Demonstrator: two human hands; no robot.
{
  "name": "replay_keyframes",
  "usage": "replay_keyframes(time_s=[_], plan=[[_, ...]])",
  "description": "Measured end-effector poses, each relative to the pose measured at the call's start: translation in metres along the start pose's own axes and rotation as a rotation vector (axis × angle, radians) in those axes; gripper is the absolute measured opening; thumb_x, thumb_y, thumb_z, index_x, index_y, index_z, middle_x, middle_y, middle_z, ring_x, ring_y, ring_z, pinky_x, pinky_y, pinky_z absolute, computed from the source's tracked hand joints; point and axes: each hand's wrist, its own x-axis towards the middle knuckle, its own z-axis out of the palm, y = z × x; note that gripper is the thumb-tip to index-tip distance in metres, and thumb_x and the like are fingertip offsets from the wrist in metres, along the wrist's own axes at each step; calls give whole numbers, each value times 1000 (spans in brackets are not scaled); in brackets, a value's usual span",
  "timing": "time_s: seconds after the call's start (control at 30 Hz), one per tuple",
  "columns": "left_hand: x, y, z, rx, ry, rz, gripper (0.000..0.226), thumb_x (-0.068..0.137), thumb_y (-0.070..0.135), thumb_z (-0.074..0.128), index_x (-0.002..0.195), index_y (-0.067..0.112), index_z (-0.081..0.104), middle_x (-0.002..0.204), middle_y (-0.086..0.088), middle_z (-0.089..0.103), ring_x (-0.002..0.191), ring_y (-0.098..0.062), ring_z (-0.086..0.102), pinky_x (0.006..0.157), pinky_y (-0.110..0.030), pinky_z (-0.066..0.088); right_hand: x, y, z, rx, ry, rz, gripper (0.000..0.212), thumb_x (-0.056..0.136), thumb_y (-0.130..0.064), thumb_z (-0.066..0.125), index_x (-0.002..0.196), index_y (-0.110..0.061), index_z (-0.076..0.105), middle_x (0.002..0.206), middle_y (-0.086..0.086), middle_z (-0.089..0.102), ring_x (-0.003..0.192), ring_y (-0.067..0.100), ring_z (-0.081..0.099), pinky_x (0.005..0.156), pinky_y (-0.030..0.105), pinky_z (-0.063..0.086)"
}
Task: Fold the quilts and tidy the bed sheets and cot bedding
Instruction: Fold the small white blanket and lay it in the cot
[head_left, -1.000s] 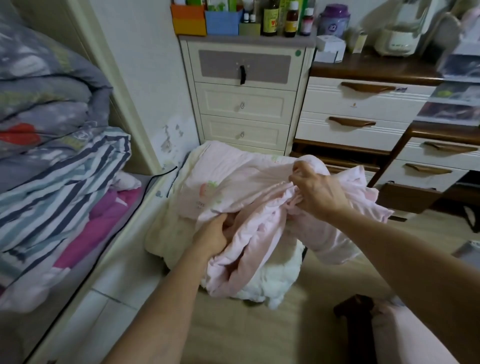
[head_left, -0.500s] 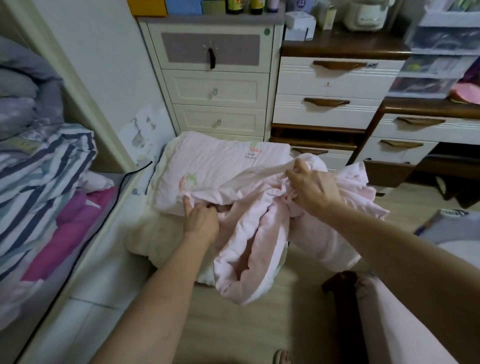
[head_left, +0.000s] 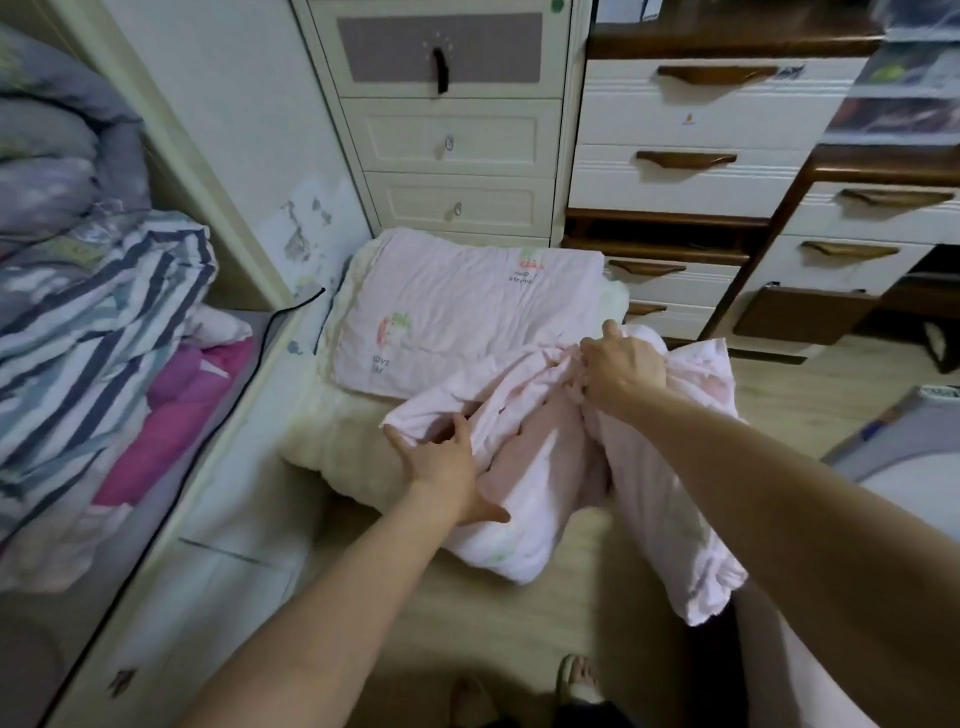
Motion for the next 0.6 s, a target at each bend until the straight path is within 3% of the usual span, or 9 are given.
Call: replay_keyframes(time_s=[0.07,0.13,0.23,0.3,0.37,0.43,0.5,0.53,0.6], plan=[[5,2,3,-39,198,-17,118,74,64,65,150,7,-4,149,-16,31,127,-32,46,109,-64,21,0,9,0,-4,-8,-62,28,88,-23,57,116,-19,58,111,7,45,97,30,58,62,35,38],[13,8,-1,-85,415,97,119,72,65,66,152,15,-6,156,-18,10,140,-36,26,110,-50,30,0,17,-4,-8,-31,-124,28,85,-23,57,113,-21,58,109,6,44,96,30,59,62,36,40],[31,21,-24,-214,547,151,147,53,84,62,146,17,-30,158,-18,-15,145,-34,-19,118,-50,0,-3,29,-8,-37,-66,-255,34,81,-27,61,115,-25,56,110,3,44,93,30,60,61,34,38],[44,23,-32,-326,382,108,155,47,87,63,141,17,-38,159,-19,7,148,-32,-7,113,-54,-15,-8,38,-8,-22,-54,-313,35,80,-29,62,114,-25,56,109,3,45,90,31,61,61,34,39],[47,35,-25,-263,267,106,153,49,85,64,146,13,-29,153,-15,32,144,-28,24,111,-54,-16,-12,50,-7,25,-27,-325,29,79,-29,60,107,-22,58,107,4,46,87,32,62,64,35,43],[44,59,-8,-112,259,76,122,66,66,70,152,7,6,144,-11,45,134,-24,41,116,-49,-4,-11,60,-9,72,6,-346,24,77,-29,59,100,-19,59,104,4,47,83,32,61,65,35,44],[42,78,1,-175,286,24,52,84,33,61,131,14,50,126,-7,61,118,-24,55,110,-40,26,-9,65,-11,123,12,-420,26,75,-30,61,97,-17,59,104,4,48,82,32,61,67,37,46],[41,78,1,-234,271,-18,32,87,24,55,118,16,60,117,-7,65,111,-26,59,99,-36,38,-11,65,-11,139,9,-462,31,74,-32,62,101,-16,58,107,4,48,83,32,61,69,39,48],[36,64,-3,-255,221,-51,26,89,27,57,110,14,63,113,-10,66,107,-31,62,85,-34,47,-18,70,-8,139,-3,-496,53,75,-34,67,123,-20,50,120,5,44,88,34,62,72,40,50]])
